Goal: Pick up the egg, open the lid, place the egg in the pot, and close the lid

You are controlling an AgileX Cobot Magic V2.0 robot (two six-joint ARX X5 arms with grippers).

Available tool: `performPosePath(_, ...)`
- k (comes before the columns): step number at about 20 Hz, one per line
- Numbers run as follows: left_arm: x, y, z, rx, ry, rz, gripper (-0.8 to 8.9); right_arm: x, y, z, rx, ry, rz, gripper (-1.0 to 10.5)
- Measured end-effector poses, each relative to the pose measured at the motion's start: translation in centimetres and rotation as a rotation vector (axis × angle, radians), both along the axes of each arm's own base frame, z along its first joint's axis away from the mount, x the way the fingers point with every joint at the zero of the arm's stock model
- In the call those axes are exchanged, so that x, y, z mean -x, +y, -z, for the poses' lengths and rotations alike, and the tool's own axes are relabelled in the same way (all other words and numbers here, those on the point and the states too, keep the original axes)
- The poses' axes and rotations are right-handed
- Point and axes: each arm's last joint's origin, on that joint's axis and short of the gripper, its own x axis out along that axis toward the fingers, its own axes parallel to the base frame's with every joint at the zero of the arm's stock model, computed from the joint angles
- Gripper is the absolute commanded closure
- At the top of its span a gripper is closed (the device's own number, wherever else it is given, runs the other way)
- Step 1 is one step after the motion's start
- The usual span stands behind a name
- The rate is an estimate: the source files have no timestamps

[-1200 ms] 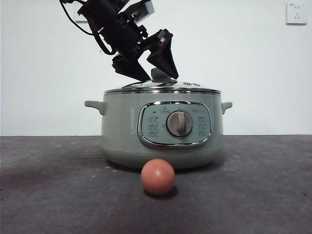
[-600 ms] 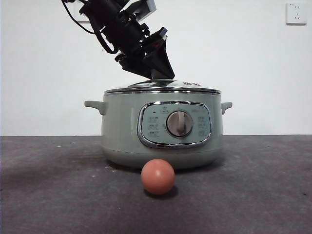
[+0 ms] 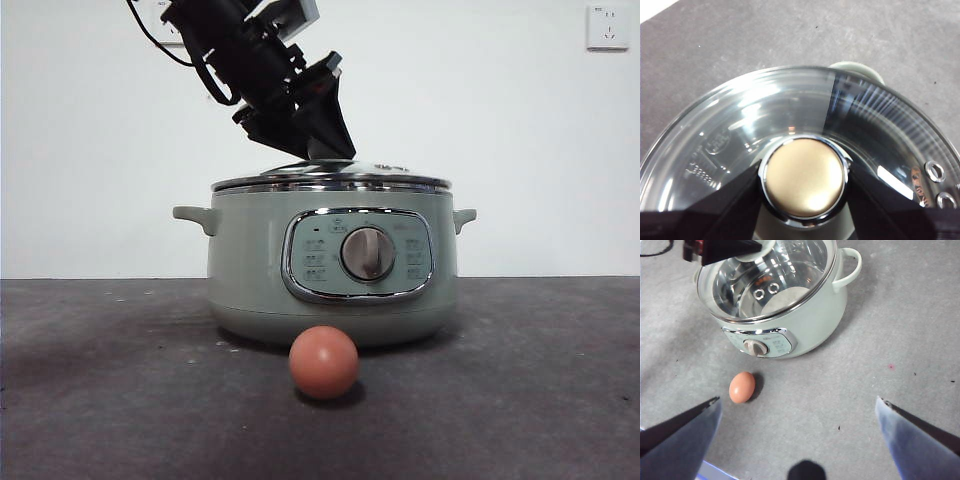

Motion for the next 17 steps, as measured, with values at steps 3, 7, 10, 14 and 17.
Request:
performPosePath(3,1.1,0.7,-2.3,0.024,-0.043,-0.011,8.22,0.0,0.0,0.0,0.0,0.0,0.0,3.8)
performPosePath(7,3.4,2.6,-6.8,0.078,-0.136,-0.033,8.22,-0.3,0.0,0.1,0.0,0.012,0.0,3.8)
performPosePath(10,5.9,5.3,-9.8,0.083,-0.149,-0.072,8.21,-1.2,0.1,0.5,-0.007,0.049,-0.011,3.8)
performPosePath(14,10.0,9.7,-13.6,0.078,-0.189,-0.177,8.21,-2.9,1.3,1.3,-0.027,0.113,-0.086,3.8)
performPosePath(17,12.8,11.8,-15.2,0.077,-0.198,-0.217,8.2,-4.2,3.3,1.7,-0.04,0.127,-0.169,3.9)
